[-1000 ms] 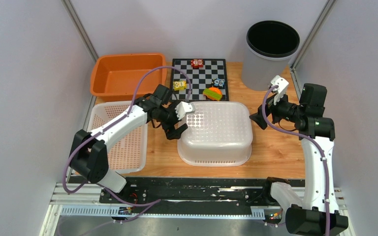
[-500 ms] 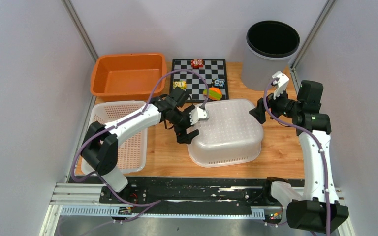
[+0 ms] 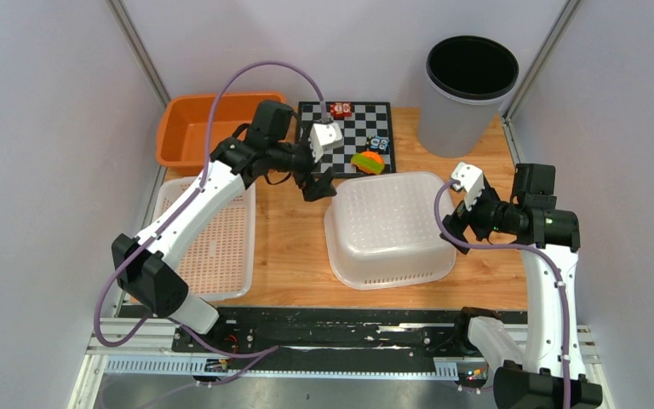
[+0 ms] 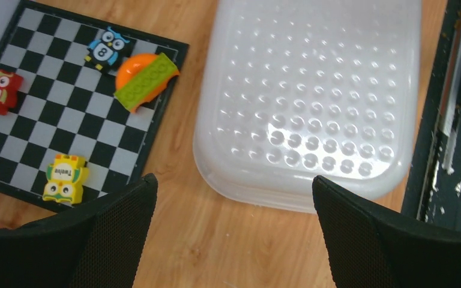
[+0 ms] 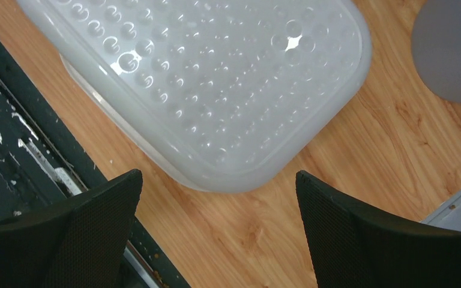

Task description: Turn the large container upside down

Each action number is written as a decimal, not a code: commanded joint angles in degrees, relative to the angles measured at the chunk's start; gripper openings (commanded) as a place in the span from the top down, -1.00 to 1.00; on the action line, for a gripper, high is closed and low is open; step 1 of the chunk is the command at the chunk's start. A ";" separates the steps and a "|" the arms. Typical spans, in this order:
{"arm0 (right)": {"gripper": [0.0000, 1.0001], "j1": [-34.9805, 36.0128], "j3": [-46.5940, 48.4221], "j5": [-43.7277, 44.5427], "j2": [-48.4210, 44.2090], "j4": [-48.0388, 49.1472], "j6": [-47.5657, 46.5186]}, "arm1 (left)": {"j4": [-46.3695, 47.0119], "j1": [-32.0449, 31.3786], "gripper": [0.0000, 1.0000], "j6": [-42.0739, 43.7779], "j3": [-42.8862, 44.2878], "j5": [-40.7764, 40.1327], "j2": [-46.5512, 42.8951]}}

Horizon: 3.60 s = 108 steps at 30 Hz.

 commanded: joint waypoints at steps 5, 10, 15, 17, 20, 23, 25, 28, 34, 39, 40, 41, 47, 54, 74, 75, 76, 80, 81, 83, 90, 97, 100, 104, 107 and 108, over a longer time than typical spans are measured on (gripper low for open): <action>-1.00 1.31 -3.71 5.70 -3.25 -8.77 -10.00 | 2.38 0.63 -1.00 -11.85 11.10 0.75 16.12; -1.00 1.44 -9.92 9.07 -7.01 -1.88 -6.51 | 1.19 0.64 -1.00 -12.99 16.23 4.18 23.31; -1.00 1.75 -15.03 13.13 -9.93 7.29 -0.67 | 1.44 0.64 -1.00 -13.29 16.51 7.46 26.33; -1.00 1.83 -16.79 14.21 -10.53 11.48 2.61 | 0.89 0.68 -1.00 -13.21 16.30 9.28 27.20; -1.00 1.99 -18.21 14.60 -10.40 14.69 5.36 | -0.13 0.64 -1.00 -12.51 15.30 10.06 27.58; -1.00 2.25 -19.18 15.36 -9.35 16.56 7.13 | -1.24 0.64 -1.00 -11.84 13.34 11.19 27.14; -1.00 2.44 -19.80 16.29 -8.36 17.62 8.07 | -1.88 0.68 -1.00 -11.44 11.87 12.05 26.70; -1.00 2.70 -20.47 18.32 -7.05 19.70 9.91 | -2.46 0.64 -1.00 -10.86 9.61 12.37 25.35; -1.00 3.05 -20.27 20.97 -5.38 22.72 12.93 | -3.22 0.39 -1.00 -10.20 5.99 13.10 23.09; -1.00 3.16 -18.77 25.03 -2.88 25.91 16.26 | -4.80 -1.46 -1.00 -8.64 4.39 13.01 22.10; -0.99 3.16 -18.35 25.50 -2.22 26.17 16.81 | -5.02 -2.00 -1.00 -8.46 4.06 13.02 21.93; -1.00 3.16 -17.88 25.90 -1.52 26.32 17.20 | -5.22 -2.49 -1.00 -8.41 3.71 13.03 21.67; -0.99 3.25 -16.59 26.48 2.06 27.18 18.60 | -5.33 -5.18 -1.00 -8.22 2.06 12.68 20.50; -1.00 3.33 -14.14 33.43 6.00 28.92 20.41 | -6.40 -7.64 -1.00 -8.02 3.00 12.59 21.29; -0.97 -1.27 -2.94 29.92 5.45 16.57 26.82 | 7.22 -12.02 -1.00 -23.27 2.98 -0.59 23.32; -0.96 -1.80 -2.30 28.21 5.08 15.07 27.22 | 7.92 -12.02 -1.00 -23.95 2.83 -1.52 23.10; -0.94 -2.31 -2.02 26.84 4.67 13.75 27.64 | 8.46 -12.04 -1.00 -24.59 2.80 -2.35 23.02; -0.83 -3.37 -4.00 20.65 5.15 11.28 30.06 | 10.19 -12.02 -1.00 -26.78 2.97 -3.59 23.46; -0.80 -3.50 -4.85 19.00 5.67 11.25 30.78 | 10.42 -12.02 -1.00 -27.55 3.10 -3.70 23.68; -0.72 -3.69 -6.49 16.05 6.93 11.49 32.20 | 10.60 -12.02 -1.00 -28.09 3.32 -3.80 24.14; -0.40 -4.25 -8.20 14.63 12.07 12.52 35.02 | 10.65 -12.03 -1.00 -28.49 3.50 -2.99 24.26; -0.08 -5.02 -7.49 17.57 14.28 14.71 34.46 | 10.59 -12.19 -1.00 -29.53 5.21 -1.35 26.65; 0.04 -6.24 -6.79 18.16 17.28 15.84 33.39 | 10.16 -12.28 -1.00 -29.88 7.01 -1.14 27.91; 0.22 -8.60 -4.74 18.23 22.12 17.83 32.36 | 10.18 -12.30 -1.00 -30.80 10.06 -0.57 29.75; 0.26 -10.25 -1.81 17.72 26.03 18.61 32.24 | 10.17 -12.28 -1.00 -31.74 13.04 -0.28 31.85; 0.27 -10.46 -0.77 17.62 26.99 18.75 32.24 | 10.14 -12.28 -1.00 -32.06 13.96 -0.10 32.44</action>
